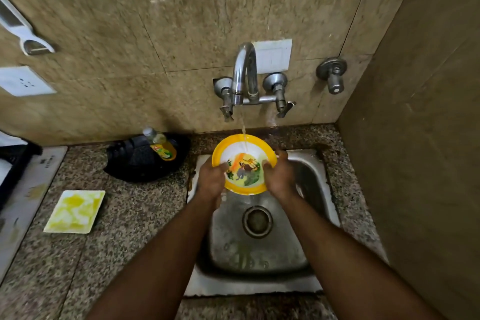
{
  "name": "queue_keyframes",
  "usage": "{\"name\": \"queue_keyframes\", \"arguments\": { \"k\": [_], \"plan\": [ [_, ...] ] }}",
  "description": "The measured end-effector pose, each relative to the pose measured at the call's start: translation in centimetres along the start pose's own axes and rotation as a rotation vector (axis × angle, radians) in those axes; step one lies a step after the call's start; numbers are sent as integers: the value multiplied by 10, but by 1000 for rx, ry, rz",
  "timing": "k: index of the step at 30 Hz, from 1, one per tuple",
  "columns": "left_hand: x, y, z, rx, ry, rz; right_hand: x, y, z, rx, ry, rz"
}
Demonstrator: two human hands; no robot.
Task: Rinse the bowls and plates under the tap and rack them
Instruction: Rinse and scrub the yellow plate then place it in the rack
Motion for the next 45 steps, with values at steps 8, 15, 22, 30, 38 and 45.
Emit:
{"name": "queue_keyframes", "arguments": {
  "k": [8,15,22,30,38,45],
  "plan": [
    [-17,20,-18,-206,-51,178,-22,11,-31,-1138,170,382],
    [-8,21,-19,-118,-130,81,-41,20,-34,-701,570,507],
    [-11,34,-27,8,-67,3,-18,-8,-6,-1037,439,408],
    [4,8,-21,-74,-90,7,-32,14,-30,-429,679,512],
    [5,0,-3,200,-13,-183,-6,4,43,-1347,501,894],
    [8,-10,-9,91,-128,-143,-9,10,8,-1524,291,784]
  ]
}}
Point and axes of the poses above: each hand's wrist, its own x-axis towards the middle knuckle, its own z-axis out of the back of the hand, y = z × x, the point moved 2 cm from there along x, towards the middle knuckle, and after that the axes turned 9 degrees about -z, right-handed, at the moved point
